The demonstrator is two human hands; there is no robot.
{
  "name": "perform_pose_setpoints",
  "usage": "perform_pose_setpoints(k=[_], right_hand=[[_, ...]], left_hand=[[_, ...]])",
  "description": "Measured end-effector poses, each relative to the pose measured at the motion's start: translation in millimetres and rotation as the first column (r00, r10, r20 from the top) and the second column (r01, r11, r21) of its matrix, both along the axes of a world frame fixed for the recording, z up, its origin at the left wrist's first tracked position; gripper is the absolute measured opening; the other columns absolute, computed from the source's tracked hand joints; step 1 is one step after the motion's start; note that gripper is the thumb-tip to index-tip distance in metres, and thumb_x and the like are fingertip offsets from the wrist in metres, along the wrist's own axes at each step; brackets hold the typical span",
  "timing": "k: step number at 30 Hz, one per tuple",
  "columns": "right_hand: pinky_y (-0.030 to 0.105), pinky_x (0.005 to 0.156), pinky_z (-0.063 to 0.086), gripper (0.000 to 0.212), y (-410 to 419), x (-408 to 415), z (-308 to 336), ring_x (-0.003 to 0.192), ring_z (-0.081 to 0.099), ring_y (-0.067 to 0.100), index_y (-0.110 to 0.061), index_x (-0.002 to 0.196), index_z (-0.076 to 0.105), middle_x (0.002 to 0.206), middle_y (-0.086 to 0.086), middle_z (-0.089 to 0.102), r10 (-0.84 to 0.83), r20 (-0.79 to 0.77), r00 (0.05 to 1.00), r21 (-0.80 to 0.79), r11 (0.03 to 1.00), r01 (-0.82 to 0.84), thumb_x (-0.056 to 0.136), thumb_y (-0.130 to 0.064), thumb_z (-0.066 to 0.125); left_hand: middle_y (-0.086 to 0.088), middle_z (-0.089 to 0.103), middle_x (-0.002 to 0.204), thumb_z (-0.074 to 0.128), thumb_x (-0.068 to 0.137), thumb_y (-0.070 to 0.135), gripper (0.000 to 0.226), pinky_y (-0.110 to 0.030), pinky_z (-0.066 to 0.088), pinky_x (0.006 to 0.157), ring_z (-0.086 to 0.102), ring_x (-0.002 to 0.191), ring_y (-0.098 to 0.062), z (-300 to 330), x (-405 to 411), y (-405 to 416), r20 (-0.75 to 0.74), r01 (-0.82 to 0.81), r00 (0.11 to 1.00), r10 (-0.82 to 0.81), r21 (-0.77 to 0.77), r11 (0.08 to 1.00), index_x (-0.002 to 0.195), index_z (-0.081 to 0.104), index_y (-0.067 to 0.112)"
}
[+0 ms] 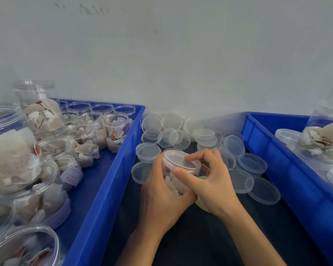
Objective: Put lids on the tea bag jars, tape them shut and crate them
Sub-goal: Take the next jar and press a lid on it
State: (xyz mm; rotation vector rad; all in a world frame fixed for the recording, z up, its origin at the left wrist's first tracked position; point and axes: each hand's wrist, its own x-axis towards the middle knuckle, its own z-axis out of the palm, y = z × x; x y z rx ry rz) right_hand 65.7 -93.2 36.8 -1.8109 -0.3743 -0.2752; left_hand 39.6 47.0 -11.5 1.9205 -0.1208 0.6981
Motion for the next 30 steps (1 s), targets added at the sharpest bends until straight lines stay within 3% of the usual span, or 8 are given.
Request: perform_pose_setpoints(k=[2,4,6,9,16,22,27,30], right_hand=[[0.023,0.094,0.052,0.037,-2.2,-0.6,0.6,0.120,0.062,0.008,-0.036,0.101,0.071,0.120,-0.012,0.060,0.064,-0.011,0.998,0.015,0.998,-0.063,0.073,-0.058,0.080],[0.020,0.092,0.054,0.034,-3.6,0.4,0.0,0.125,0.064,0.007,-0.026,0.109,0.073,0.128,-0.012,0.068,0.225,-0.095,0.970,0.189,0.961,-0.204,0.080,-0.044,0.076],[0.024,0.087,0.058,0.033,-3.5,0.4,-1.2,0.113,0.073,0.013,-0.011,0.114,0.070,0.124,-0.014,0.074,0.299,-0.125,0.946,0.282,0.925,-0.256,0.085,-0.024,0.077],[0.032,0.085,0.062,0.034,-0.1,1.1,0.2,0.104,0.077,0.018,-0.006,0.109,0.069,0.115,-0.011,0.077,0.221,-0.123,0.967,0.256,0.949,-0.185,0.083,-0.016,0.088],[0.050,0.099,0.060,0.057,8.3,0.9,-5.2,0.111,0.075,0.020,-0.012,0.105,0.072,0.116,-0.008,0.075,0.130,-0.105,0.986,0.274,0.957,-0.097,0.061,-0.042,0.092],[0.033,0.092,0.059,0.047,16.0,-2.6,-5.6,0.111,0.072,0.006,-0.029,0.099,0.074,0.116,-0.024,0.073,0.023,-0.028,0.999,0.140,0.990,-0.019,0.062,-0.054,0.089],[0.031,0.094,0.056,0.037,-8.2,8.7,0.4,0.113,0.069,0.003,-0.044,0.113,0.070,0.117,-0.021,0.073,0.119,-0.082,0.990,0.001,0.993,-0.119,0.082,-0.064,0.074],[0.026,0.081,0.051,0.024,-35.2,19.1,-0.2,0.094,0.066,-0.003,-0.040,0.105,0.066,0.098,-0.023,0.070,-0.098,-0.087,0.991,-0.153,0.985,0.084,0.098,-0.061,0.057]], left_hand=[[0.035,0.061,0.125,0.086,0.070,0.059,0.081,-0.008,0.051,0.084,0.062,0.114,0.011,1.6,-0.3,-0.5,-0.010,-0.003,1.000,0.003,-0.007,1.000,0.139,0.043,0.056],[0.035,0.061,0.126,0.085,0.070,0.059,0.079,-0.006,0.049,0.085,0.061,0.114,0.010,2.8,-0.6,0.5,-0.015,0.015,1.000,-0.016,-0.028,0.999,0.138,0.044,0.056],[0.031,0.065,0.125,0.086,0.073,0.050,0.075,-0.007,0.050,0.085,0.064,0.113,0.007,3.7,-1.0,0.7,-0.011,0.045,0.999,-0.046,-0.058,0.997,0.137,0.047,0.055],[0.027,0.069,0.124,0.087,0.074,0.042,0.077,-0.011,0.054,0.085,0.067,0.114,0.004,2.2,-1.3,-1.8,-0.003,0.055,0.998,-0.055,-0.070,0.996,0.139,0.047,0.052],[0.031,0.065,0.119,0.090,0.068,0.046,0.082,-0.010,0.055,0.080,0.065,0.109,0.011,-1.6,-1.5,-10.7,0.033,-0.057,0.998,0.060,-0.087,0.995,0.135,0.045,0.056],[0.016,0.067,0.123,0.084,0.066,0.053,0.084,-0.022,0.058,0.088,0.065,0.115,0.002,-2.2,-2.4,-12.1,0.051,-0.120,0.991,0.126,-0.109,0.987,0.141,0.053,0.031],[0.025,0.063,0.128,0.094,0.067,0.048,0.086,-0.017,0.055,0.090,0.062,0.120,0.005,-4.3,1.3,-10.4,0.010,-0.088,0.996,0.090,-0.135,0.987,0.139,0.048,0.041],[0.045,0.052,0.125,0.096,0.063,0.048,0.091,0.000,0.043,0.090,0.052,0.118,0.020,-6.7,5.4,-7.4,-0.002,-0.140,0.990,0.141,-0.146,0.979,0.135,0.042,0.045]])
